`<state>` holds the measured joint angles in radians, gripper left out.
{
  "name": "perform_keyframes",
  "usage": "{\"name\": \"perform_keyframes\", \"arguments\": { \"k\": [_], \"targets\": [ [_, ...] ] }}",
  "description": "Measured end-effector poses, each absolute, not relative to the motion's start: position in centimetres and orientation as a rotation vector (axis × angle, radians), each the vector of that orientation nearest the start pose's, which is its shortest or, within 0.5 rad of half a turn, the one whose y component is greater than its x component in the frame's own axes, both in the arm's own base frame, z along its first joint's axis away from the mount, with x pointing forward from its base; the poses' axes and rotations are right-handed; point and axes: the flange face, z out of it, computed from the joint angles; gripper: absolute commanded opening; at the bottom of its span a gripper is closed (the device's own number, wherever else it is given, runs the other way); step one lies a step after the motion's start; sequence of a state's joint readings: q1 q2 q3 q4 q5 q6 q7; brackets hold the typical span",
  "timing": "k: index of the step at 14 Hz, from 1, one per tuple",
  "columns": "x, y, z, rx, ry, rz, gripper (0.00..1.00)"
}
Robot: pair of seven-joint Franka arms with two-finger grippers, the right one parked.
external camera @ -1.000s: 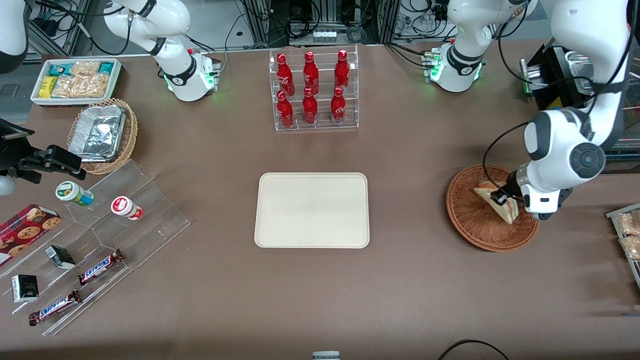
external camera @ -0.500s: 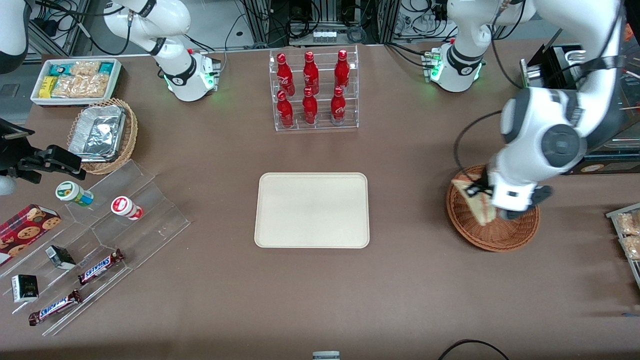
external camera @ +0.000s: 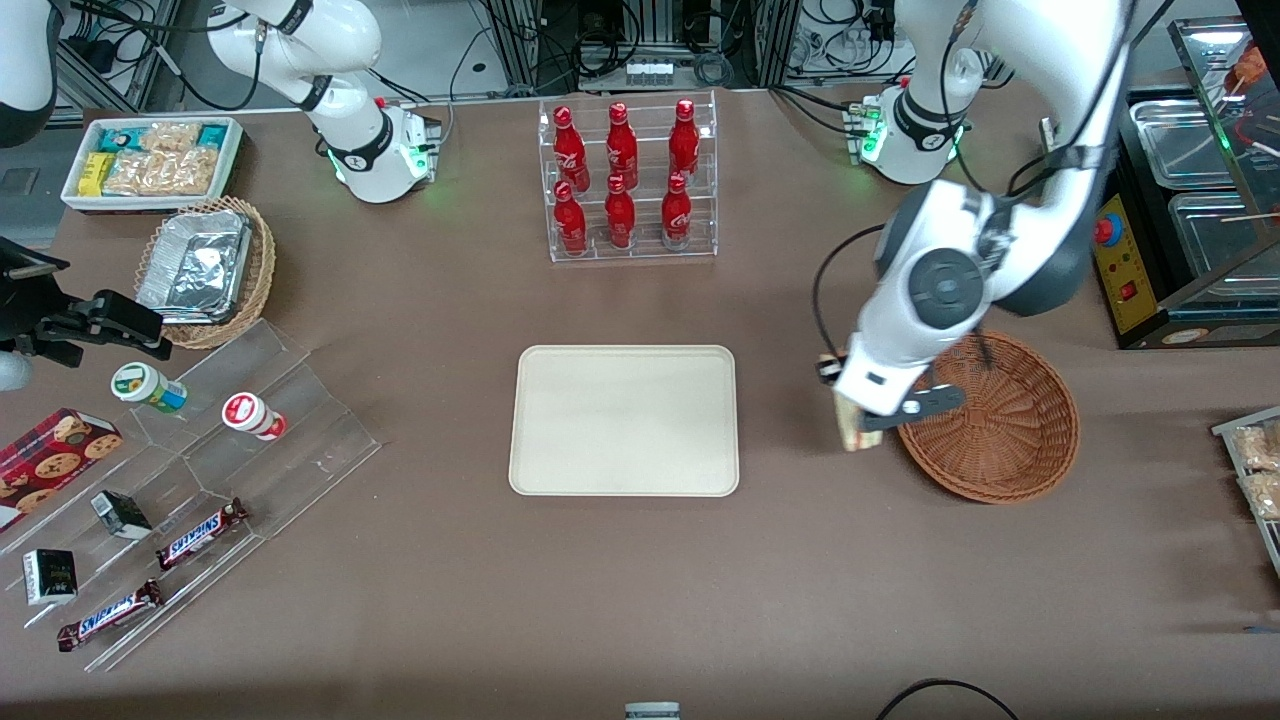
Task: Place sandwich from basket to tray
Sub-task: 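Lift the sandwich and carry it with the left gripper toward the cream tray, then lower the sandwich onto the tray and open the left gripper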
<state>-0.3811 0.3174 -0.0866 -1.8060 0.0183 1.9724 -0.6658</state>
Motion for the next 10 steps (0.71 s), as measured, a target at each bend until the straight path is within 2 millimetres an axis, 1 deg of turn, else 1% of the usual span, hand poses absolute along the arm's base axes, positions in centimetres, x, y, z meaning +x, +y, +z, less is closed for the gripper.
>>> {"name": "perform_keyframes", "arguments": {
  "k": [3,4,5,7,10],
  "targets": [
    [53.3,-35.6,32.2,-3.08,-0.102,0.169,0.27],
    [52.7,-37.8,31.4,-3.087,-0.056,0.16,0.26],
    [52.4,-39.5,30.7,-3.09,-0.019,0.156,0.26],
    [52.1,-42.2,29.5,-3.095,0.029,0.154,0.26],
    [51.4,-45.5,27.4,-3.102,-0.003,0.143,0.25]
  ]
}}
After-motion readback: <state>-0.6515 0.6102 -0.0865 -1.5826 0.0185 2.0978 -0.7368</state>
